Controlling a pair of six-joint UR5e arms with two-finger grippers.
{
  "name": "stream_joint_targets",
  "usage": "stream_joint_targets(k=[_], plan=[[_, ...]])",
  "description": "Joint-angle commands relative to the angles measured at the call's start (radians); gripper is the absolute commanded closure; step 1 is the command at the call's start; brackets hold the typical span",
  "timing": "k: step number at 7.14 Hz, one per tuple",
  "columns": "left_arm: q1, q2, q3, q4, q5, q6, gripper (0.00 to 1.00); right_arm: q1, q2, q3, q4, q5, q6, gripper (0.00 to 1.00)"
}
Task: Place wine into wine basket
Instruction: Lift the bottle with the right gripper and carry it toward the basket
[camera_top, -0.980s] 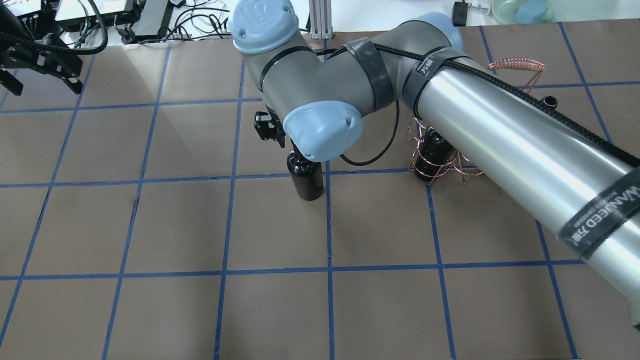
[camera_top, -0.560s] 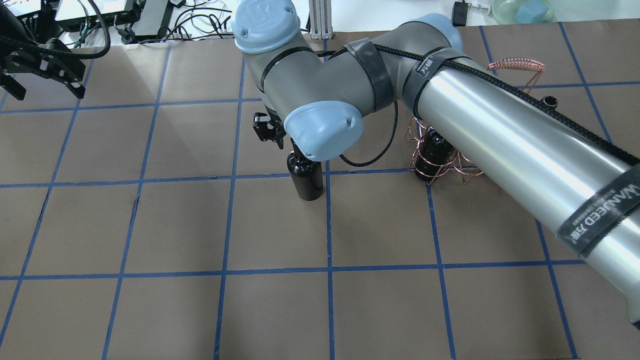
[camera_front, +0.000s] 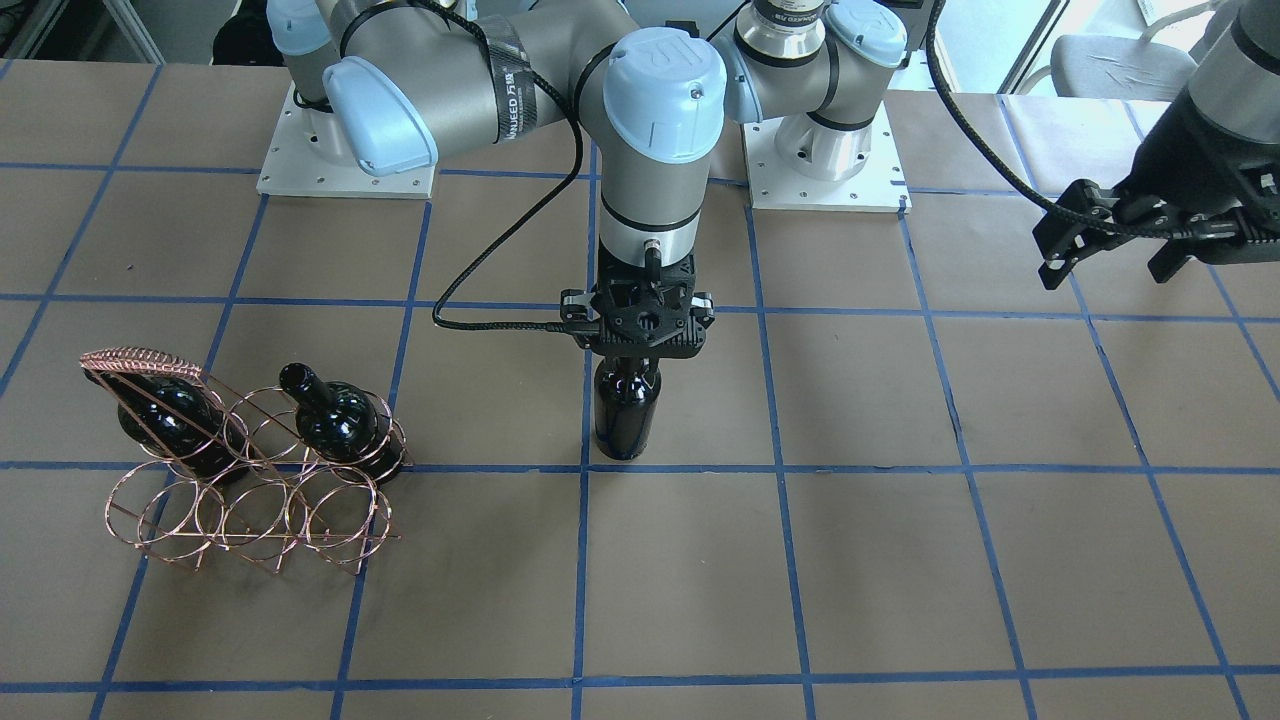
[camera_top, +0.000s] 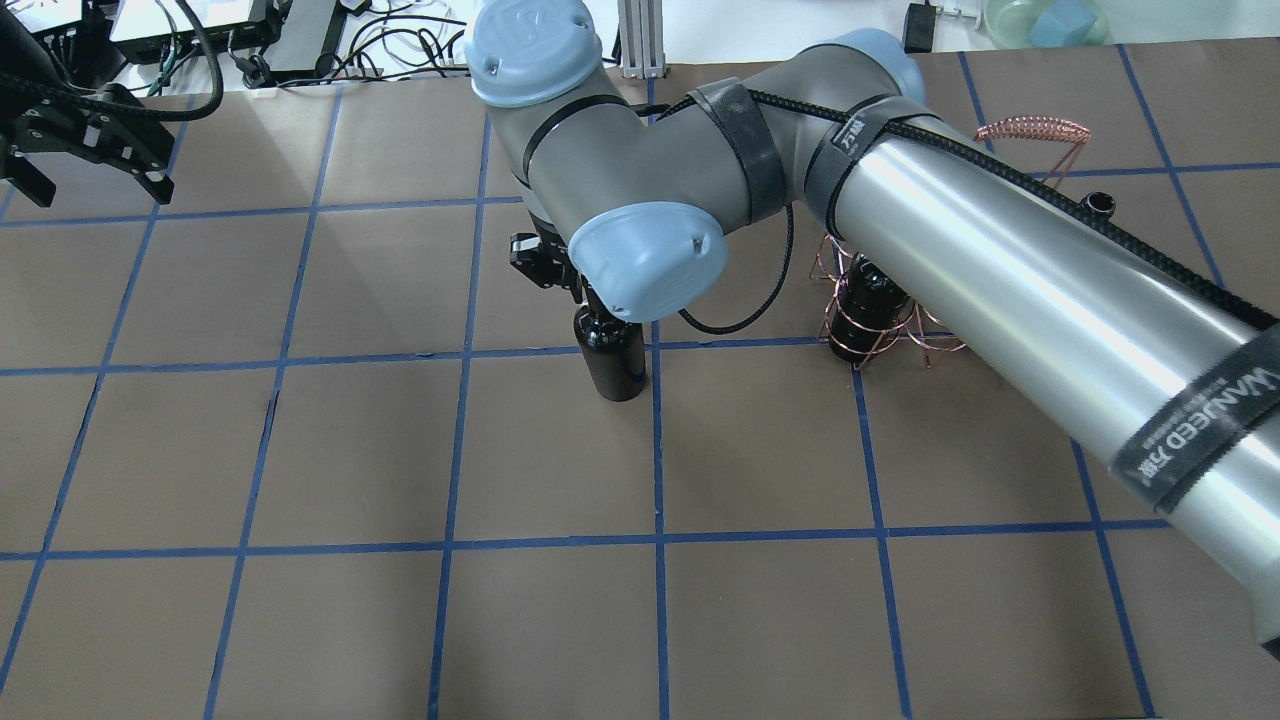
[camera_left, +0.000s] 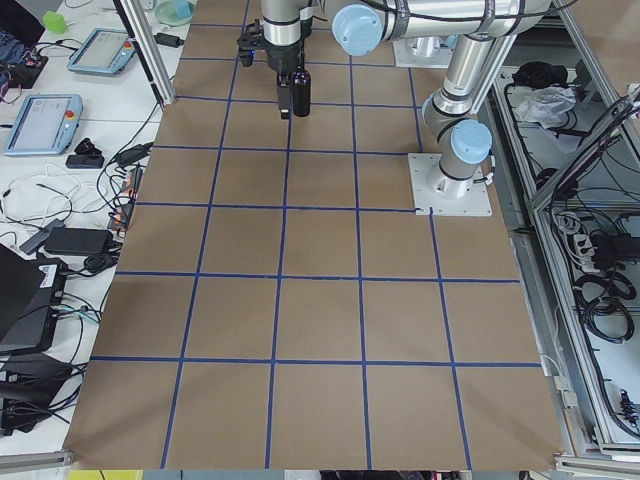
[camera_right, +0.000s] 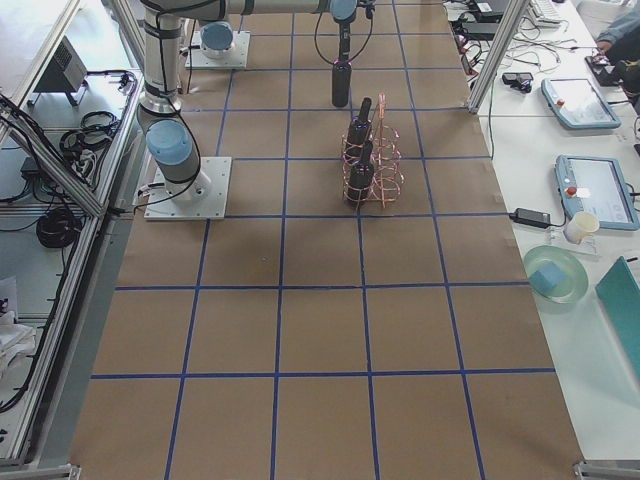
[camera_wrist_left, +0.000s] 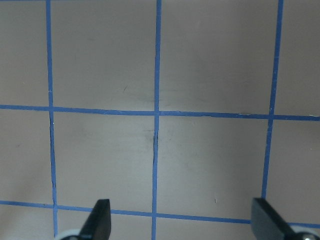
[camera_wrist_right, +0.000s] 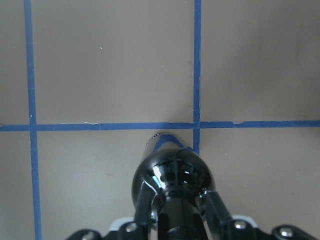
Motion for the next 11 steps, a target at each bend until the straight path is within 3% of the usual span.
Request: stream_joint_targets(k=[1,4,6,7,9,11], plan=[[-0.004,-0.001,-0.003,-0.006,-0.002,0.0,0.0,0.0,0.0,0.0,0.004,0.014,-0.007,0.58],[-0.008,0.006,-0.016,-0.006,-0.001,0.0,0.0,0.0,-0.001,0.0,0.022,0.014,-0.008,0.81],[-0.008,0.006,-0.018,-0.008,-0.002,0.0,0.0,-0.02,-0.033,-0.004,0.042,0.029,-0.007,0.9],[-0.008,0.006,-0.018,-0.008,-0.001,0.0,0.0,-0.05,-0.097,-0.003,0.115,0.026,-0.011,0.94],[-0.008,0.005,-0.018,-0.006,-0.002,0.0,0.0,-0.145,-0.279,-0.003,0.369,-0.021,-0.199,1.0],[-0.008,0.005,-0.018,-0.005,-0.004,0.0,0.0,-0.33,-0.439,-0.001,0.554,-0.095,-0.46,1.0]])
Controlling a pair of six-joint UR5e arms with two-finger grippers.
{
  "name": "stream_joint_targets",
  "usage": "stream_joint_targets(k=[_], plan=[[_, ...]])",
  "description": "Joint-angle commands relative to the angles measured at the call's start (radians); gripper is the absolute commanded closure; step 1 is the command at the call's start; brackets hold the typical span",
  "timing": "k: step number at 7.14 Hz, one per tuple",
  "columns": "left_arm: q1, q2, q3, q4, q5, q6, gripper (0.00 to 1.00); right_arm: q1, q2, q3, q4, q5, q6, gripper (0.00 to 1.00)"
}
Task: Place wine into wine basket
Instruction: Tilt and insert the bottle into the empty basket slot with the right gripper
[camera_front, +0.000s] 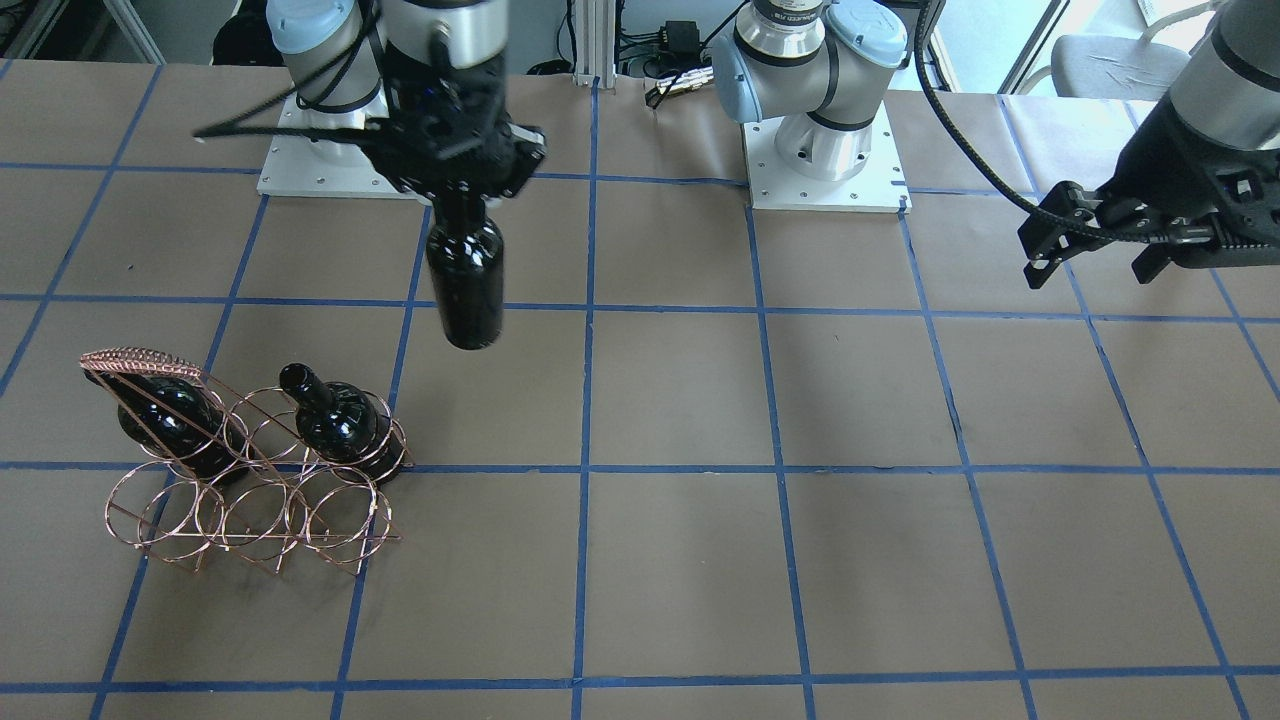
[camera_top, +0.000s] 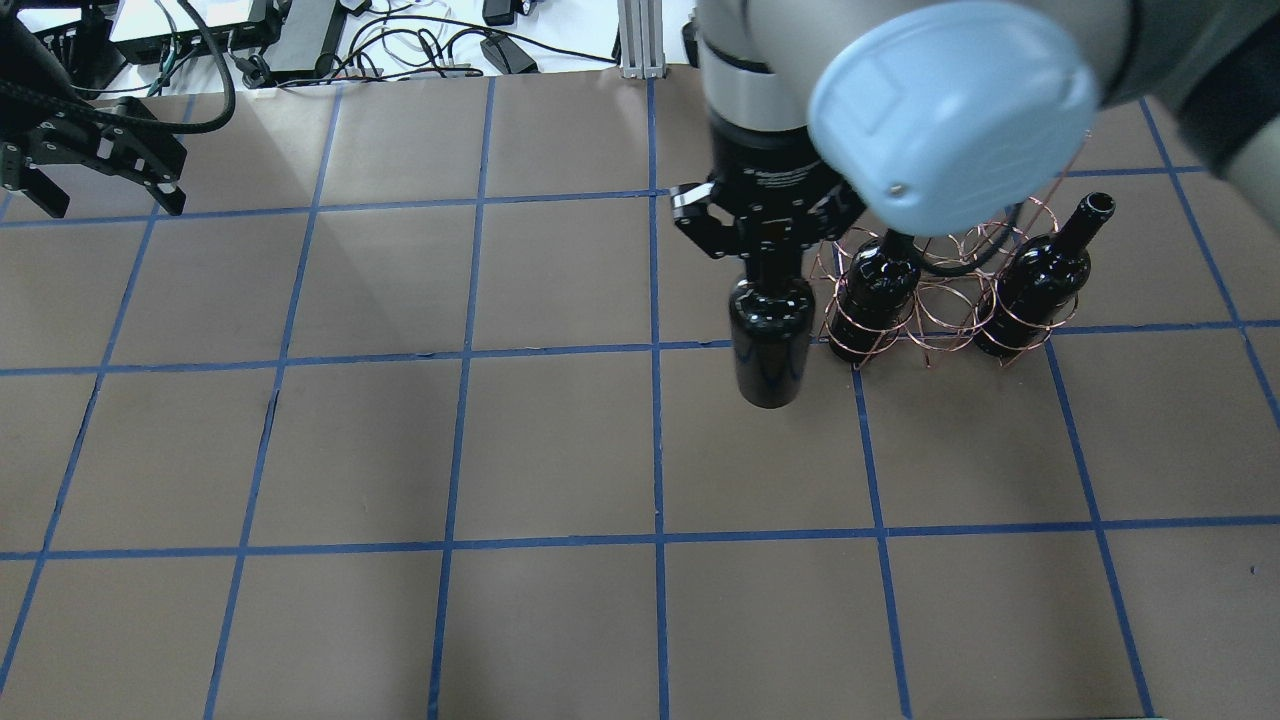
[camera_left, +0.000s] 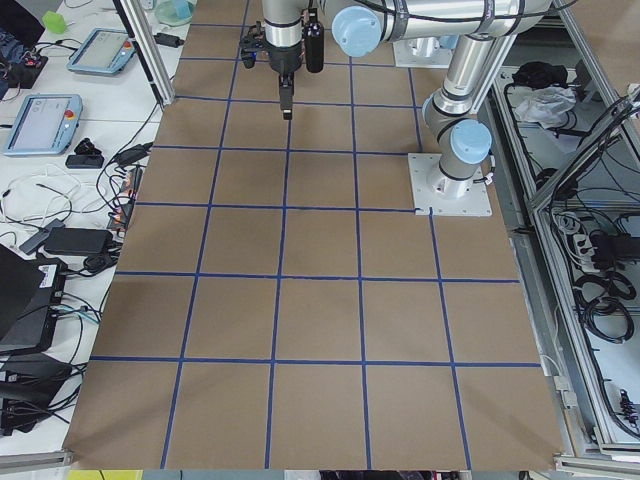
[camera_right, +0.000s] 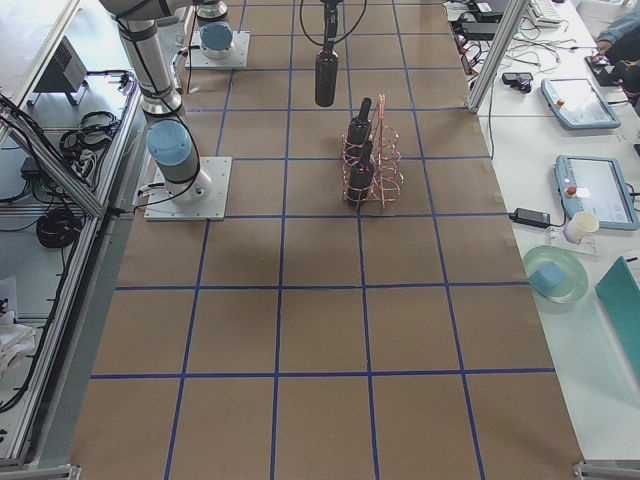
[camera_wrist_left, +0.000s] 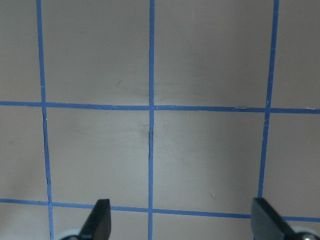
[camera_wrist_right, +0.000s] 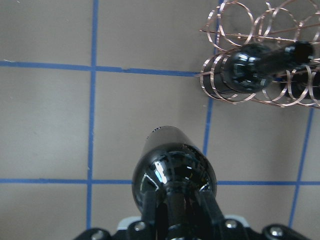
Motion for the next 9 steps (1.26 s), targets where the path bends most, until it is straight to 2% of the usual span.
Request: stream_joint_targets(k=[1,3,4,5,9], plan=[[0.0,-0.002,0.0,0.001,0.0,0.0,0.0,-0.229,-0.121,0.001,0.113,-0.034,-0.297,1.0],[-0.003,0.0,0.0,0.0,0.0,0.0,0.0,-0.401,-0.114,0.002,0.074,-0.015,-0.453,1.0],[-0.003,-0.002,0.0,0.0,0.0,0.0,0.0,-0.414,-0.089,0.017,-0.028,-0.014,-0.452,1.0],[-0.003,-0.003,0.0,0.001,-0.001,0.0,0.0,-0.414,-0.054,0.03,-0.157,0.033,-0.447,1.0],[-0.005,-0.005,0.0,-0.011,-0.001,-0.002,0.0,-0.414,-0.006,0.059,-0.186,0.043,-0.435,1.0]])
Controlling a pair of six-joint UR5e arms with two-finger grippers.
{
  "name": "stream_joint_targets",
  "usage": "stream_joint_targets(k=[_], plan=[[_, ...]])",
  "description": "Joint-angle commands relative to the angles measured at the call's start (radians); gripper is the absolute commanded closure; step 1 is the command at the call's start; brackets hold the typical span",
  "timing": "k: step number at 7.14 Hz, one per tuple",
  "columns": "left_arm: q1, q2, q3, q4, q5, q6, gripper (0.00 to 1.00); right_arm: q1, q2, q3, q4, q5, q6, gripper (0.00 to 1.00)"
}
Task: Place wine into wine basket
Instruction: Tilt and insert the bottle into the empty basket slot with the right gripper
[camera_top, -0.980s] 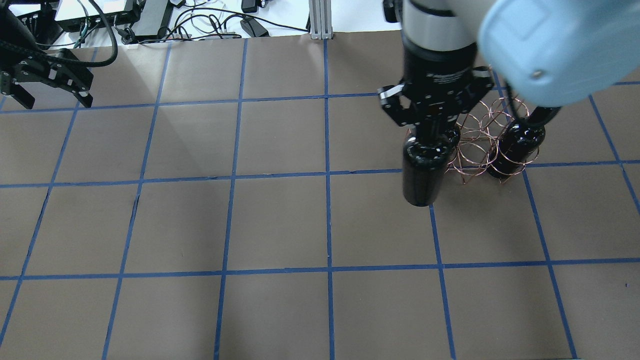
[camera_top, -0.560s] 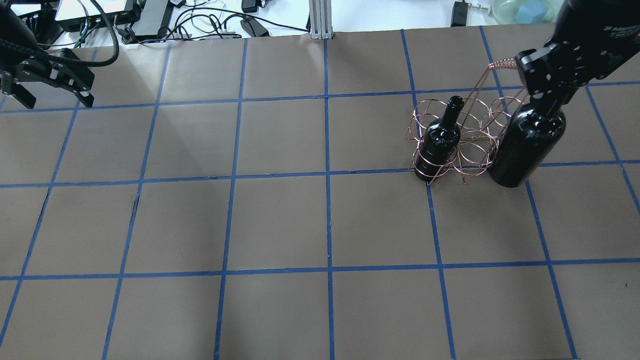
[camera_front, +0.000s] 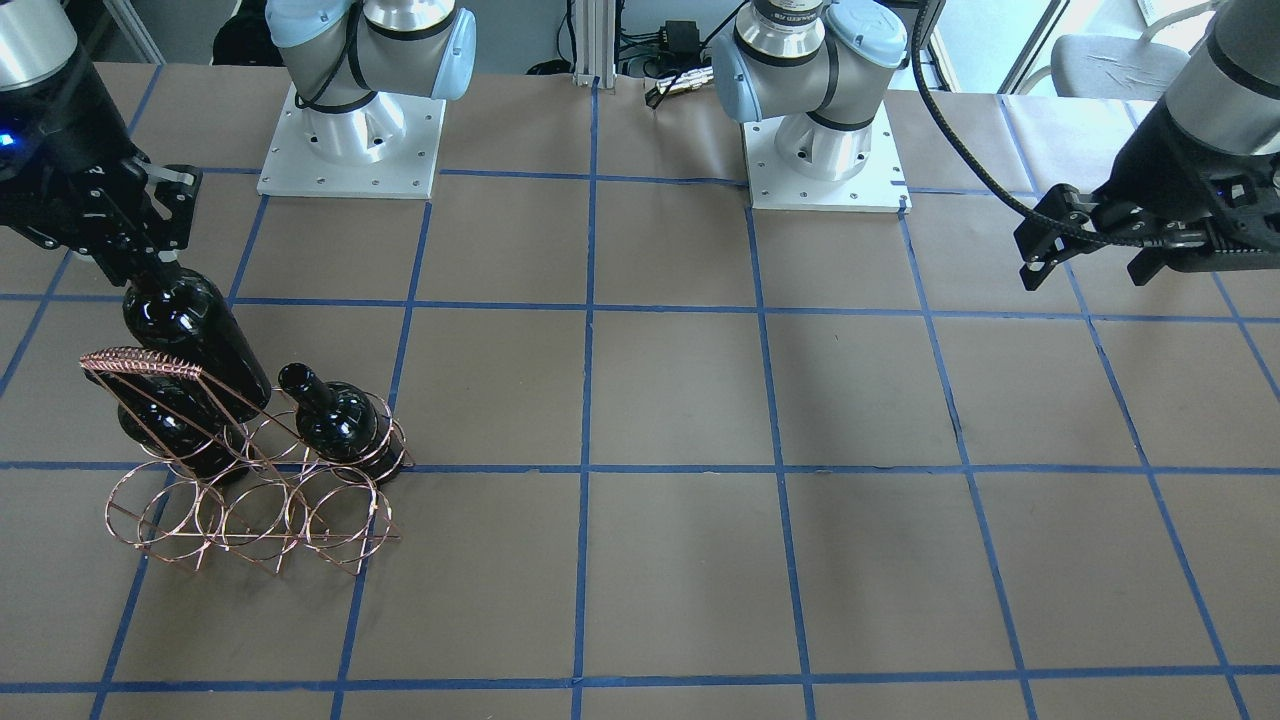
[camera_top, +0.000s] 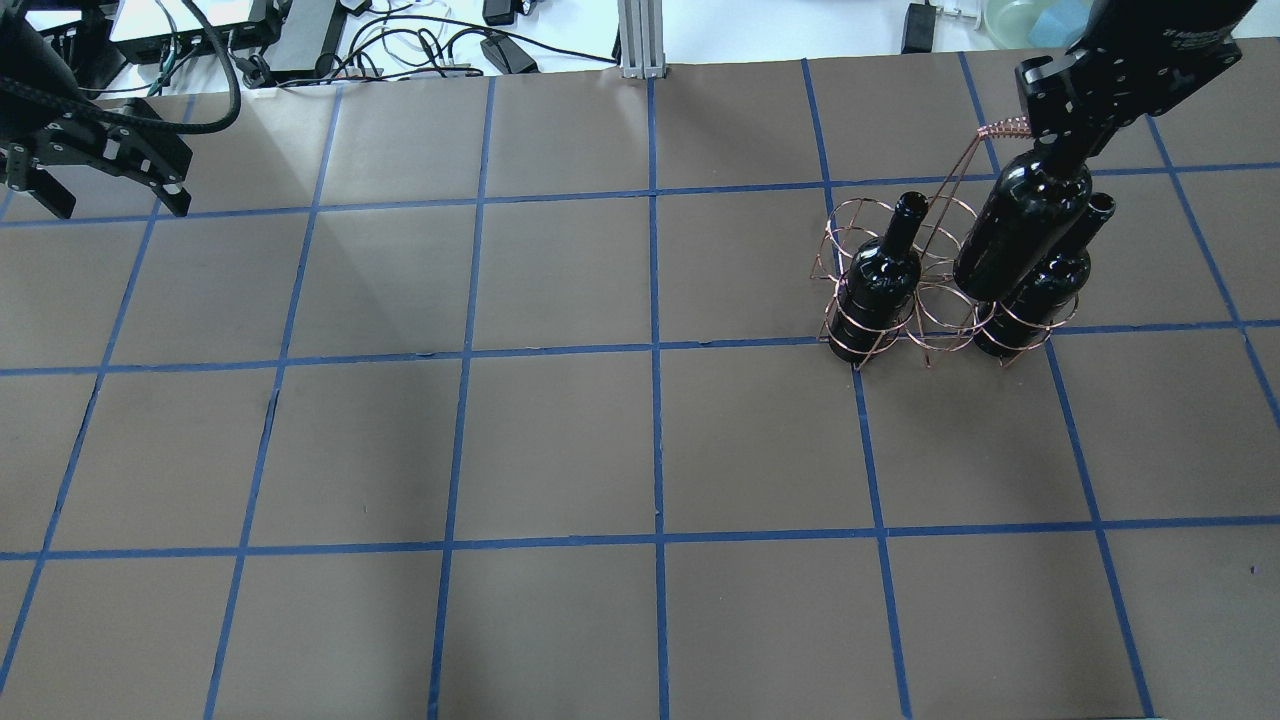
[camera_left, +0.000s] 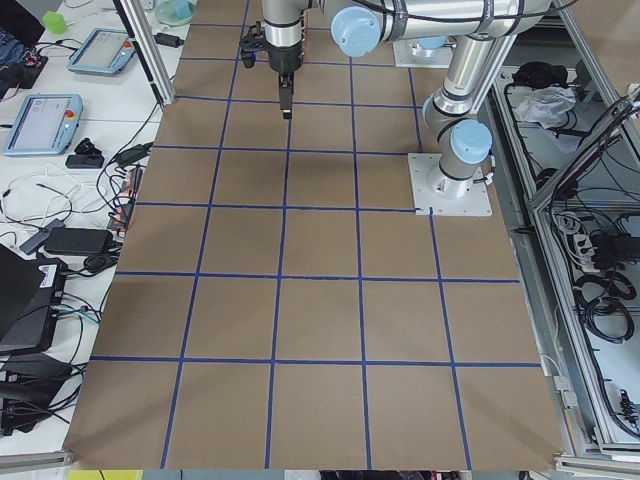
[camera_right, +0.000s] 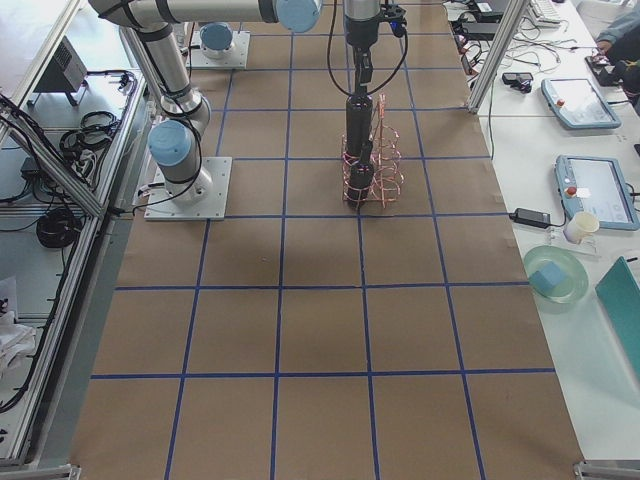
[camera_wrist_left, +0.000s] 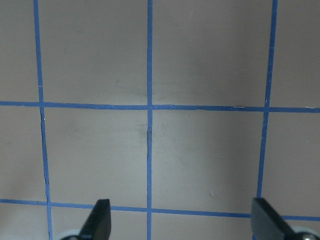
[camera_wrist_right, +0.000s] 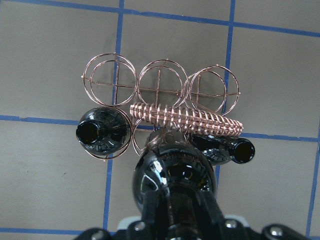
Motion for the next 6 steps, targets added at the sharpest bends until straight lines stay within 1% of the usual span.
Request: stream_joint_targets(k=[1,2,5,6], plan=[[-0.001,-0.001,0.0,-0.006,-0.001,0.0,0.0,0.0,0.032,0.005,-0.016,0.035,-0.007,1.0],[-0.001,-0.001,0.0,-0.006,-0.001,-0.002,0.0,0.0,0.049,0.005,-0.06,0.04,-0.007,1.0],[-0.001,-0.001,0.0,-0.006,-0.001,-0.003,0.0,0.0,0.057,0.009,-0.056,0.04,-0.01,1.0],[-0.001,-0.001,0.0,-0.006,0.001,-0.003,0.0,-0.002,0.055,0.022,-0.051,0.037,-0.006,1.0]])
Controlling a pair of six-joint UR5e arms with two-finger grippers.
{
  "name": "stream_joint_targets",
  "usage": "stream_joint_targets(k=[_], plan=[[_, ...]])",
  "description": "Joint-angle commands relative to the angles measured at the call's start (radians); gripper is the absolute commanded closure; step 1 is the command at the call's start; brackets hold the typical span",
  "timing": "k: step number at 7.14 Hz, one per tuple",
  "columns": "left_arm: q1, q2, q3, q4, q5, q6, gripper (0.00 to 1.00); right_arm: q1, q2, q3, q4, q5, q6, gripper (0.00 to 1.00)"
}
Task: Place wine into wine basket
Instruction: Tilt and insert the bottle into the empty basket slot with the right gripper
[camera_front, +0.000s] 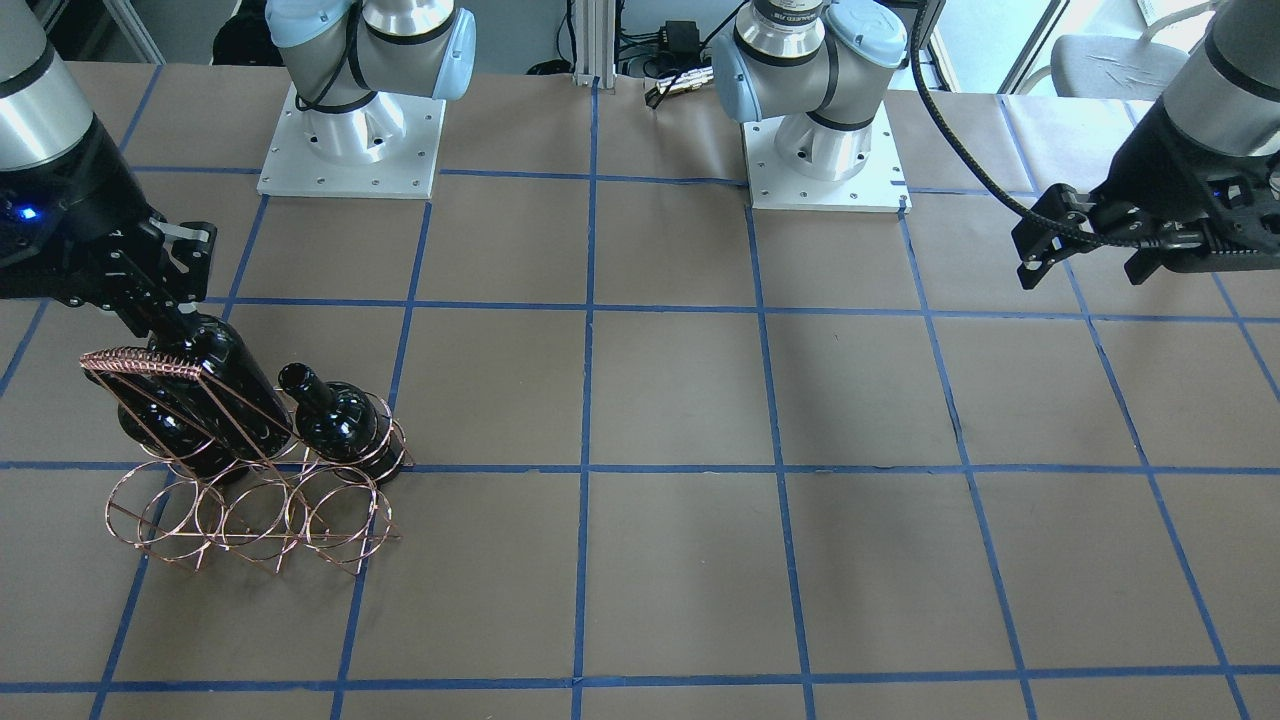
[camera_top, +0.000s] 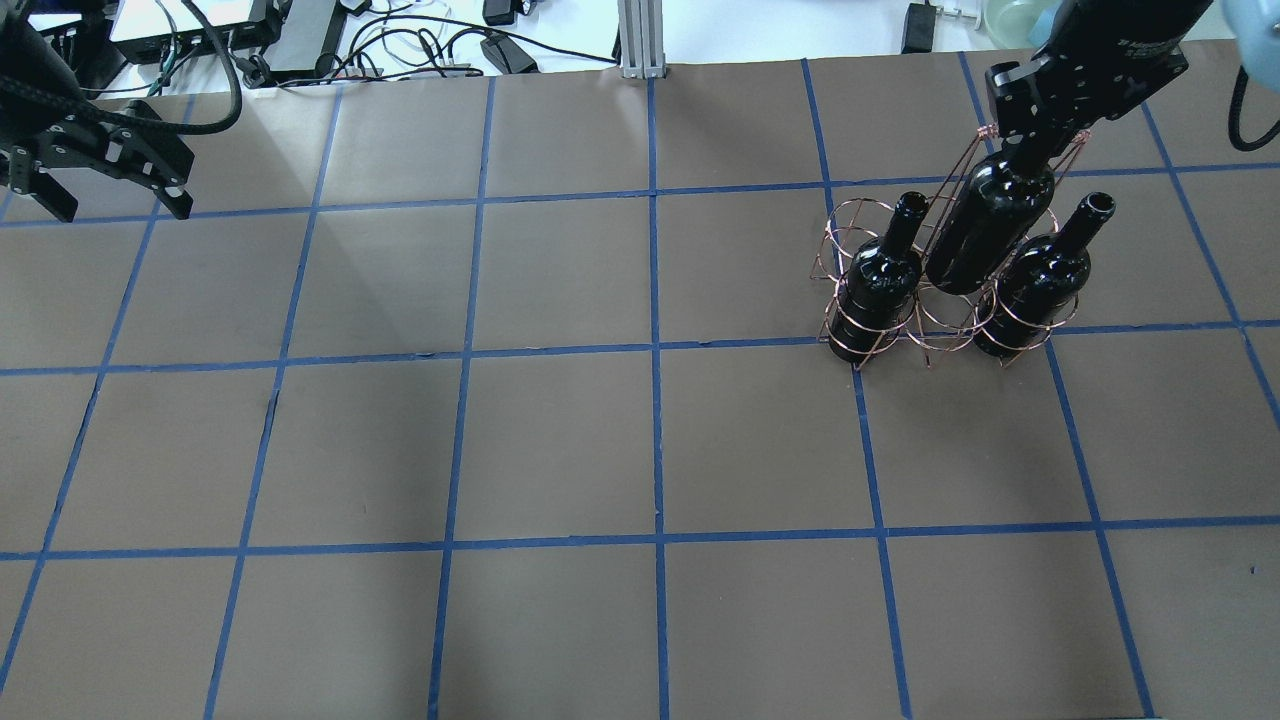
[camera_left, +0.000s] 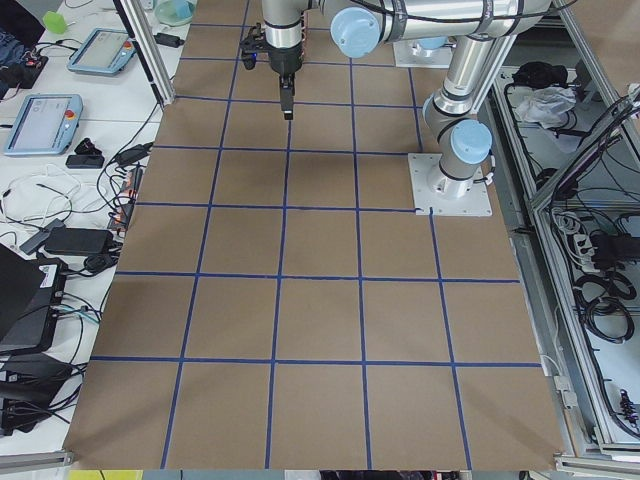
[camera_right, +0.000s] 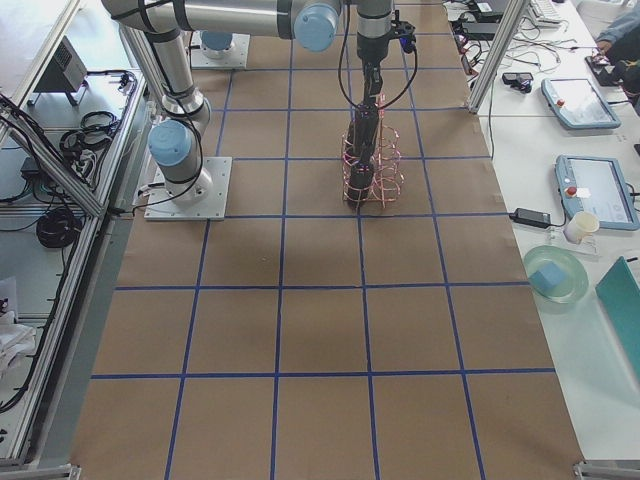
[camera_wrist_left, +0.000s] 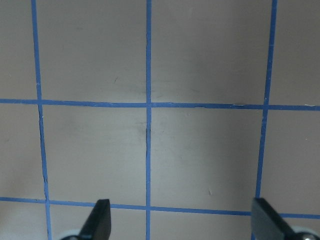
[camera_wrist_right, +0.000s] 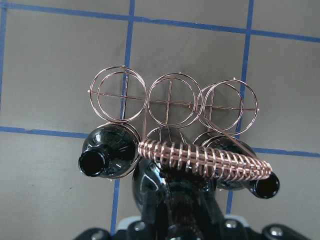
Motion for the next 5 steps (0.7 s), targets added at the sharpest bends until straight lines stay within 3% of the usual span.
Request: stream_joint_targets(k=[1,5], plan=[[0.0,-0.001,0.0,0.002,0.0,-0.001,0.0,-0.003,0.0,0.02,-0.002,-0.01,-0.006,1.0],[-0.008,0.0,0.0,0.002,-0.01,-0.011,0.0,-0.004,0.002,0.036,-0.007,-0.001,-0.011,1.0]])
